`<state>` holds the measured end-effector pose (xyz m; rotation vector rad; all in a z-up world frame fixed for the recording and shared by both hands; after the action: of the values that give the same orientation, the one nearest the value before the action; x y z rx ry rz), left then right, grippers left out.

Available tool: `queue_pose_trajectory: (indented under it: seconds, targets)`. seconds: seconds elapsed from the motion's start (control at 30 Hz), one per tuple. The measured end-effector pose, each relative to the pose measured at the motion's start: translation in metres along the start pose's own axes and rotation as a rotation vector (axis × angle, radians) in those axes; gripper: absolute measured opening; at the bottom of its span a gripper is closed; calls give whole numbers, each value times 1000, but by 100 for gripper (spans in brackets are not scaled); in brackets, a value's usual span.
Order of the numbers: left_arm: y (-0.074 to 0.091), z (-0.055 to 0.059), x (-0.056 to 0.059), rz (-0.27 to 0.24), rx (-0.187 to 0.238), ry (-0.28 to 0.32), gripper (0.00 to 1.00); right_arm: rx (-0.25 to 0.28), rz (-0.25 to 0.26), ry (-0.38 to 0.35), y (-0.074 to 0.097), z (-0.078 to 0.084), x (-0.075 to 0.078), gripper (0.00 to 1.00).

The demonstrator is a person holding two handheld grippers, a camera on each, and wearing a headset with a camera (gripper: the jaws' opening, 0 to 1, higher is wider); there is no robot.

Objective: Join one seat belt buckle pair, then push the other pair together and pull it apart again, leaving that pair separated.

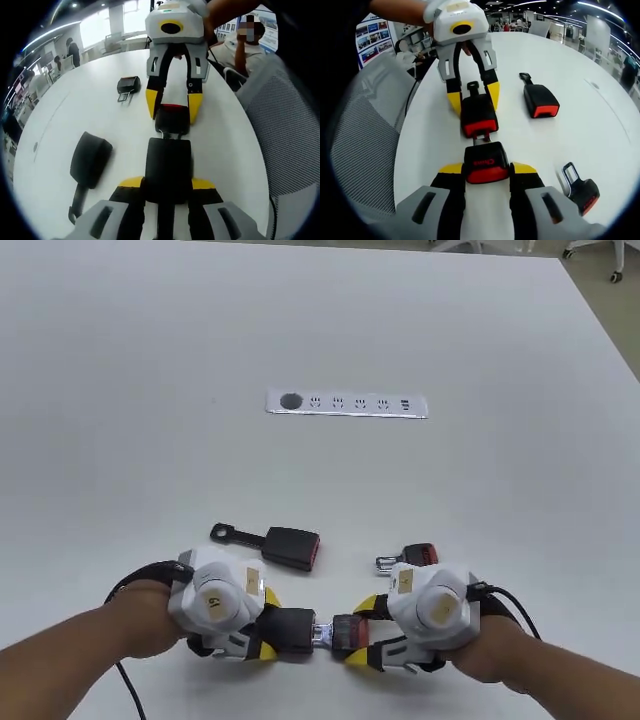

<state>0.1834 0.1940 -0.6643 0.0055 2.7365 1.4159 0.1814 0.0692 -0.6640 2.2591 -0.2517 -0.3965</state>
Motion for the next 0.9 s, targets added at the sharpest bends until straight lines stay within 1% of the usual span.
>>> queue_pose_trajectory:
  seconds: [0.13,0.23,0.3,0.37,0.43,0.6,0.8,0.9]
  targets:
    - [1,0,0,5,-10,-7,33,7,-3,0,-1,0,1,32]
    - [0,0,-1,17,-10,-19,33,5,-9,9,-5,-4,1,31]
    - [-1,0,-2,26,-17,-35,33,6,-12,15,-10,-8,1,31]
    - [-1,-1,-2,31,-18,-40,33,0,-14,20,-11,-10,-2,31]
    - [-1,0,-2,31,-13,-39,33,1,-16,19,-9,-8,-2,31]
    - [-2,0,-2,36,-21,-45,33,14,-9,16,-10,-8,-4,31]
    - [-2,1,-3,41,-26,-51,33,12,-1,16,-12,-7,-3,31]
    - [-1,0,-3,45,-29,-55,33,11,5,15,-13,-8,-3,31]
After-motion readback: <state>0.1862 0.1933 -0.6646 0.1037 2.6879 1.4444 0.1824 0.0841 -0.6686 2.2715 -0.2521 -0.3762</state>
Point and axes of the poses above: the centre of the closed fingertips' face, and the gripper's own axes: y roughly backward along the fingers, x roughly to its right, z roughly out of its underside, the point moved 4 cm from there along y, roughly backward along the fingers, and after that the axes turned 8 degrees about -y, right-handed, at the moved point
